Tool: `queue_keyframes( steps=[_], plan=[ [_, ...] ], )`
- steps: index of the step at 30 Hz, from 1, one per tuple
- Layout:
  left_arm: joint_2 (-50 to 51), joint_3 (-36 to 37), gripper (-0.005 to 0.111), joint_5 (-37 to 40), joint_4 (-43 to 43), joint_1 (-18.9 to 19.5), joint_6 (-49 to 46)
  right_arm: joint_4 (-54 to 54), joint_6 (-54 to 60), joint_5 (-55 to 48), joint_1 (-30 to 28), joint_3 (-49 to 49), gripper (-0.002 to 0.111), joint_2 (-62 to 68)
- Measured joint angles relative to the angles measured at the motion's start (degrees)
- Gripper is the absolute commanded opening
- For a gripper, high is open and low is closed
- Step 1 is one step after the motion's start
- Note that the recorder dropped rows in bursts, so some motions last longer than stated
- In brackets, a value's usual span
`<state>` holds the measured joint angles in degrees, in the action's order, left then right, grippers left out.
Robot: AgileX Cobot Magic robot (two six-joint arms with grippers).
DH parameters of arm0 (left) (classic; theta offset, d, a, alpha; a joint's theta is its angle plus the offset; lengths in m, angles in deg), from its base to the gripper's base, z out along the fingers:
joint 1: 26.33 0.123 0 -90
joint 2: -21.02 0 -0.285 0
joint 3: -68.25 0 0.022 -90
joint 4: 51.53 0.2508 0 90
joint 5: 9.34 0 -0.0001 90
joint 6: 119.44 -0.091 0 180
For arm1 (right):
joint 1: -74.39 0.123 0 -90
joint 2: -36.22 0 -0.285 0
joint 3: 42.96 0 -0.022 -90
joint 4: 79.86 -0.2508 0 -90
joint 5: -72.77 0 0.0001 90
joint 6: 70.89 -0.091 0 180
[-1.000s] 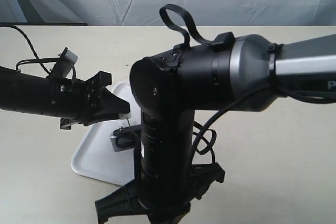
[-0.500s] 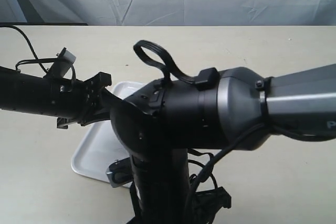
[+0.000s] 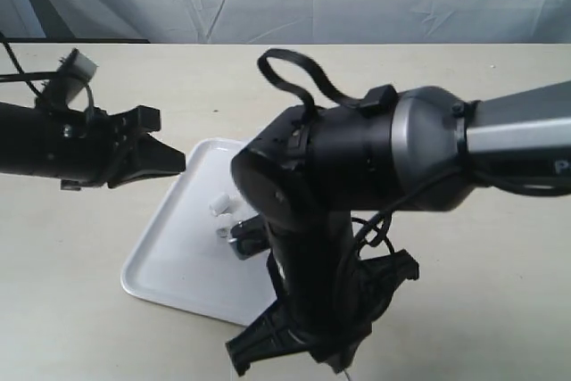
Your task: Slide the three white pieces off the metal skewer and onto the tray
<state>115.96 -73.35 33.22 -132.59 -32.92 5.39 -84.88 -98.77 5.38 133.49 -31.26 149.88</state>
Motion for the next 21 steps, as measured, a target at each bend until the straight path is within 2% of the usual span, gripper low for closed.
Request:
queue_keyframes(
  steps=[6, 11, 21],
  plan=[
    [-10.1, 0.0, 0.0, -0.1, 8.6, 2.1, 6.1, -6.1, 7.1, 5.8, -6.7, -1.5, -0.001, 4.6],
    [-13.2, 0.0, 0.0, 1.6, 10.9, 2.1, 9.3, -13.2, 14.7, 8.3, -7.5, -7.8, -0.001, 10.9],
    [-13.3, 1.2, 0.0, 1.4, 11.1, 2.1, 10.1, -8.8, 14.2, -1.8, -7.5, -23.3, -0.001, 21.7]
  ],
)
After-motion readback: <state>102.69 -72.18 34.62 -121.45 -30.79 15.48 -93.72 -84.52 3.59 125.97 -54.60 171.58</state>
